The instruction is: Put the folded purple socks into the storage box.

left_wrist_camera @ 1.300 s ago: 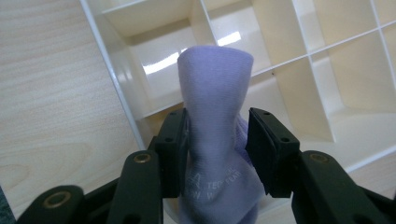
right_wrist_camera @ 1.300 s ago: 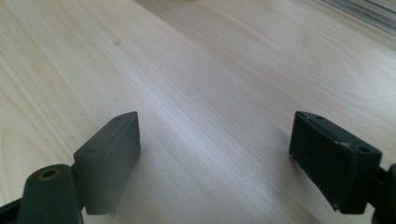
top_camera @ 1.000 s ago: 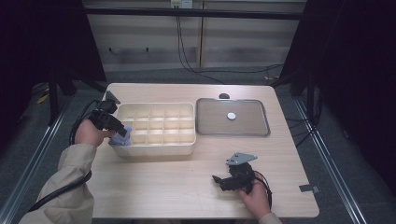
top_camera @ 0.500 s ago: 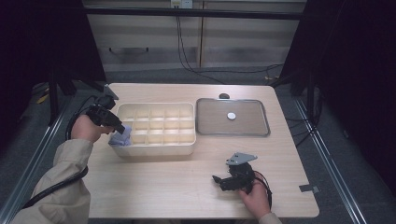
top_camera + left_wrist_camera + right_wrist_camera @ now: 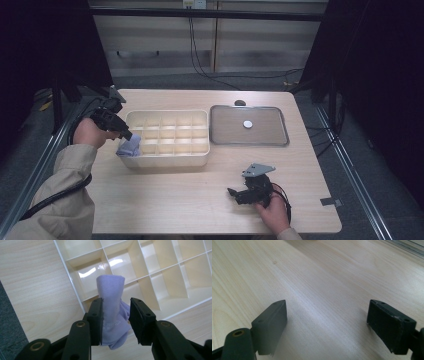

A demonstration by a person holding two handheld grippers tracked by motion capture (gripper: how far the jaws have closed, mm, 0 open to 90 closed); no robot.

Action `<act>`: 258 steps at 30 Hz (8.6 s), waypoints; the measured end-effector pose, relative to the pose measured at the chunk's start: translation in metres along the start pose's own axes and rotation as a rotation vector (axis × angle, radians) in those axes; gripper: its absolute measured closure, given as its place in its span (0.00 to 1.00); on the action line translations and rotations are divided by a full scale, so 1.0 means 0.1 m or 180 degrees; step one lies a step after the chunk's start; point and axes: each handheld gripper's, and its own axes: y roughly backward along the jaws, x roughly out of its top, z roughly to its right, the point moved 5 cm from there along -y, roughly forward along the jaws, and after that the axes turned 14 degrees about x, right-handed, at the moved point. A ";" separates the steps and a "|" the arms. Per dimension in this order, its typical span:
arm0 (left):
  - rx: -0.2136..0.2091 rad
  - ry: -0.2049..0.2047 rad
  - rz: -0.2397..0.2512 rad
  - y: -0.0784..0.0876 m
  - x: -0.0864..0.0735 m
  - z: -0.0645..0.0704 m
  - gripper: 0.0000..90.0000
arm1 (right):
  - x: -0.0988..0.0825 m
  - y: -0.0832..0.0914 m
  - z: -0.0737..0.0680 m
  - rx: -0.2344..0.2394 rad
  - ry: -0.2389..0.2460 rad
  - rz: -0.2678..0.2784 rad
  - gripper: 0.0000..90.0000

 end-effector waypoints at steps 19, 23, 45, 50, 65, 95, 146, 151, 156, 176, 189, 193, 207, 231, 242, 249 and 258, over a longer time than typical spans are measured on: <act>0.0055 -0.0010 -0.0034 -0.01 0.02 -0.03 0.88 | 0.00 0.00 0.00 0.0000 -0.0005 0.0000 0.18; 0.0058 -0.0028 -0.0087 -0.05 0.00 -0.04 0.98 | 0.00 0.00 0.00 0.0000 -0.0002 -0.0001 0.18; 0.0107 -0.0067 -0.0058 -0.19 0.05 0.00 1.00 | 0.00 0.00 0.00 0.0000 -0.0005 0.0000 0.18; 0.0075 -0.0027 -0.0007 -0.21 0.08 0.01 1.00 | 0.00 0.00 0.00 0.0000 -0.0009 0.0000 0.18; 0.0028 -0.0040 -0.0248 -0.48 -0.05 0.06 1.00 | 0.00 0.00 0.00 0.0003 -0.0001 -0.0003 0.18; -0.0117 -0.0110 -0.0348 -0.79 -0.29 0.15 1.00 | 0.00 -0.01 -0.03 0.0022 0.0008 -0.0018 0.18; -0.0139 -0.0063 -0.0076 -0.31 -0.20 0.10 0.57 | 0.00 -0.01 -0.03 0.0025 0.0000 -0.0013 0.18; -0.0159 -0.0059 -0.0030 -0.28 -0.19 0.13 0.52 | 0.00 -0.01 -0.03 0.0025 -0.0001 -0.0013 0.18; -0.0159 -0.0110 -0.0002 -0.26 -0.19 0.16 0.47 | 0.00 -0.01 -0.03 0.0025 -0.0001 -0.0013 0.18; -0.0210 -0.0199 0.0082 -0.18 -0.14 0.28 0.33 | 0.00 -0.01 -0.03 0.0026 -0.0001 -0.0013 0.18; -0.0244 -0.0242 0.0122 -0.15 -0.15 0.33 0.29 | 0.00 -0.01 -0.03 0.0025 -0.0001 -0.0013 0.18; -0.0261 -0.0281 0.0169 -0.12 -0.15 0.37 0.29 | 0.00 -0.01 -0.03 0.0025 -0.0001 -0.0012 0.18; -0.0393 -0.0393 0.0250 -0.08 -0.23 0.53 0.29 | 0.00 -0.01 -0.03 0.0025 -0.0001 -0.0013 0.18; -0.0582 -0.0674 0.0359 -0.06 -0.37 0.85 0.29 | 0.00 -0.01 -0.03 0.0027 0.0007 -0.0019 0.18; -0.0670 -0.0821 0.0436 -0.04 -0.44 1.03 0.29 | 0.00 -0.01 -0.03 0.0028 0.0010 -0.0019 0.18; -0.0751 -0.0893 0.0464 -0.07 -0.50 1.15 0.29 | 0.00 -0.01 -0.03 0.0028 0.0009 -0.0020 0.18; -0.0840 -0.0966 0.0513 -0.13 -0.58 1.30 0.29 | 0.00 -0.01 -0.03 0.0028 0.0008 -0.0020 0.18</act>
